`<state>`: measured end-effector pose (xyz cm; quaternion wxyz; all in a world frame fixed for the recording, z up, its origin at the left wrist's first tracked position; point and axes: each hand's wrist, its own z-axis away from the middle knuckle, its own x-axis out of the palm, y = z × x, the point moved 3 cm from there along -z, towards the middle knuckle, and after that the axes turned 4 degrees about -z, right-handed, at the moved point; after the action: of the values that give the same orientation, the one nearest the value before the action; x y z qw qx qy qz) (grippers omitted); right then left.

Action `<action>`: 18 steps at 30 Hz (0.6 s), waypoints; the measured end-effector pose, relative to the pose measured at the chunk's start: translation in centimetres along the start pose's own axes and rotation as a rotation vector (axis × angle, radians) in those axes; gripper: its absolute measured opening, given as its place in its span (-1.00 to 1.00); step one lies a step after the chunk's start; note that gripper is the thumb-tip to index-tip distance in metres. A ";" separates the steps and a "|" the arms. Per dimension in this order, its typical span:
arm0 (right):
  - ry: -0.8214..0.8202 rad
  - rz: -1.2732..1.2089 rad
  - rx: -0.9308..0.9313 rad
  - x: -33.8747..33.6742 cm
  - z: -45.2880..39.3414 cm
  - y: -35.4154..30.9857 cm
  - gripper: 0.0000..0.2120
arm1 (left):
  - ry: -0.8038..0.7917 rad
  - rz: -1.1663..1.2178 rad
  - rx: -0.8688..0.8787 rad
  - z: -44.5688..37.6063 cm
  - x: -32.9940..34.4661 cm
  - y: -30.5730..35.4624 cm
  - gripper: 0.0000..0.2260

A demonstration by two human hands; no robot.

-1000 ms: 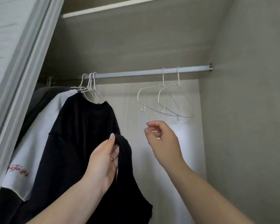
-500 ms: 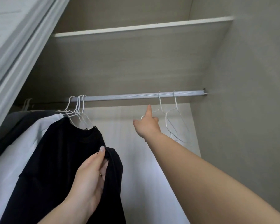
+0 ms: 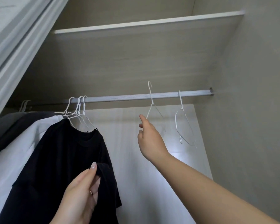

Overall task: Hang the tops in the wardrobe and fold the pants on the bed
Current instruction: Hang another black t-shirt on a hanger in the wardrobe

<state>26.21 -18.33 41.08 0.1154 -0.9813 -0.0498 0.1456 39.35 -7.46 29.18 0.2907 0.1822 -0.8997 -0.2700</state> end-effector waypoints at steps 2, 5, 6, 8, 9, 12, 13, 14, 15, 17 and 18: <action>-0.040 0.001 -0.037 0.4 2.3 -0.1 -0.48 | -0.008 -0.027 -0.012 0.0 -0.4 -0.5 -0.70; -0.083 -0.011 -0.032 0.5 6.1 0.1 -0.47 | 0.008 -0.080 -0.044 0.2 -1.5 -1.7 -0.70; -0.096 -0.017 -0.029 0.3 7.4 0.1 -0.48 | 0.010 -0.105 -0.059 0.2 -1.9 -2.1 -0.70; -0.114 -0.060 -0.026 -0.2 10.1 0.2 -0.52 | 0.027 -0.146 -0.094 0.5 -3.0 -3.1 -0.69; -0.114 -0.097 -0.025 -0.6 11.3 0.3 -0.54 | 0.039 -0.164 -0.109 0.6 -3.5 -3.6 -0.68; -0.110 -0.266 0.022 -2.1 14.7 0.8 -0.62 | 0.093 -0.209 -0.155 1.0 -5.2 -4.9 -0.68; -0.108 -0.342 0.052 -2.4 15.8 1.0 -0.62 | 0.107 -0.218 -0.173 1.4 -5.7 -5.3 -0.69; -0.102 -0.418 0.083 -2.8 16.8 1.3 -0.62 | 0.115 -0.229 -0.188 1.7 -6.1 -5.7 -0.69; -0.097 -0.480 0.110 -3.1 17.6 1.6 -0.63 | 0.119 -0.239 -0.200 2.0 -6.5 -6.1 -0.70; -0.090 -0.560 0.151 -3.8 19.2 2.1 -0.65 | 0.143 -0.262 -0.225 2.9 -7.3 -7.0 -0.71; -0.084 -0.591 0.166 -4.1 20.0 2.4 -0.65 | 0.156 -0.276 -0.236 3.4 -7.8 -7.4 -0.72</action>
<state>16.52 -16.98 23.03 0.2304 -0.9048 -0.3255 0.1496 44.49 -8.20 19.20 0.3393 0.2888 -0.8031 -0.3956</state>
